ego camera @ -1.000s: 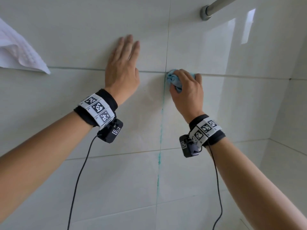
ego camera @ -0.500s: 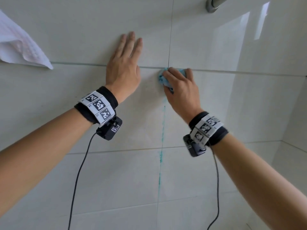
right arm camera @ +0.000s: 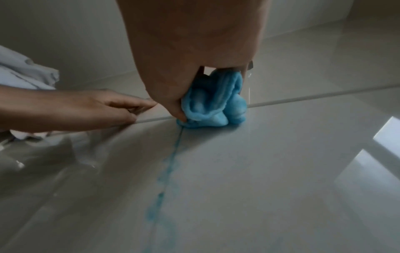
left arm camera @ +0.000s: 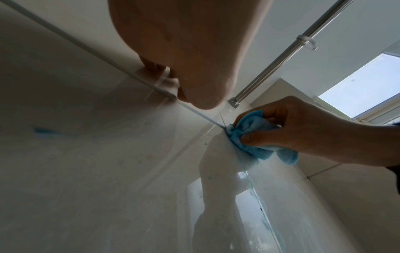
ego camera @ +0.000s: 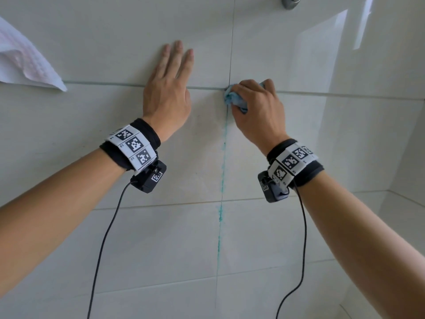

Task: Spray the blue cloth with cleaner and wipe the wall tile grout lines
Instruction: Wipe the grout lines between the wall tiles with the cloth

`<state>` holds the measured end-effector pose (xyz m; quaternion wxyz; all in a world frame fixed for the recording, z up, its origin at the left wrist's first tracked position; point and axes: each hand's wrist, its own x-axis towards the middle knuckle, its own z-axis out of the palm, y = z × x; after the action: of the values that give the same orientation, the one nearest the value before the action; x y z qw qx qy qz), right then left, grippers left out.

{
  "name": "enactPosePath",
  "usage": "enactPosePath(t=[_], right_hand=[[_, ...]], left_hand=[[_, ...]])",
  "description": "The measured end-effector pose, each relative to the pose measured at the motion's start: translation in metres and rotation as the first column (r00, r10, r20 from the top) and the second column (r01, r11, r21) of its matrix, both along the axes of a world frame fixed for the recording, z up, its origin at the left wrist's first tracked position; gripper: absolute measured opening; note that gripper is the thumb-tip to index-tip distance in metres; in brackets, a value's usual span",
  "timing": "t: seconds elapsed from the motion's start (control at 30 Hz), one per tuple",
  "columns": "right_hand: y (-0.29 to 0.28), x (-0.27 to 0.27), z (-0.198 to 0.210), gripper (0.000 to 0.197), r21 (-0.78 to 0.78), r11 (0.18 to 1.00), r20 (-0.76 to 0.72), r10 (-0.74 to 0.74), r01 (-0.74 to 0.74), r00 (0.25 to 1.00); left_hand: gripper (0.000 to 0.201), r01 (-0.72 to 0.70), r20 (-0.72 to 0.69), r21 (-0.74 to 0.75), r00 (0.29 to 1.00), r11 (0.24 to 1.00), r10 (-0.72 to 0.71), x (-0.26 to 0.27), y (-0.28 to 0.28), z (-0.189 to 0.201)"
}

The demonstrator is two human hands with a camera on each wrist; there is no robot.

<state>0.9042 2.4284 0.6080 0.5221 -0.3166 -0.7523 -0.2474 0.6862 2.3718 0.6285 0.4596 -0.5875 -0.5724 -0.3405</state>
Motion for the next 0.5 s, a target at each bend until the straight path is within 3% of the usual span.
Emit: enactPosePath(t=[0.17,0.33,0.5], right_hand=[[-0.003,-0.002,-0.002,0.025,-0.071,0.997,-0.015,-0.029,0.027,0.999],[0.007,0.025,0.002,0.034,-0.211,0.974,-0.171,-0.121,0.083,0.978],[-0.001,0.000,-0.007,0.031,-0.213,0.974,-0.247,-0.135,0.082,0.960]], left_hand=[[0.071,0.014,0.006,-0.032,1.000,0.999,-0.013,-0.003,-0.003,0.000],[0.072,0.005,0.004,-0.042,1.000,0.999,-0.005,-0.005,-0.004,-0.001],[0.073,0.010,0.017,-0.028,1.000,1.000,-0.010,0.000,-0.001,-0.005]])
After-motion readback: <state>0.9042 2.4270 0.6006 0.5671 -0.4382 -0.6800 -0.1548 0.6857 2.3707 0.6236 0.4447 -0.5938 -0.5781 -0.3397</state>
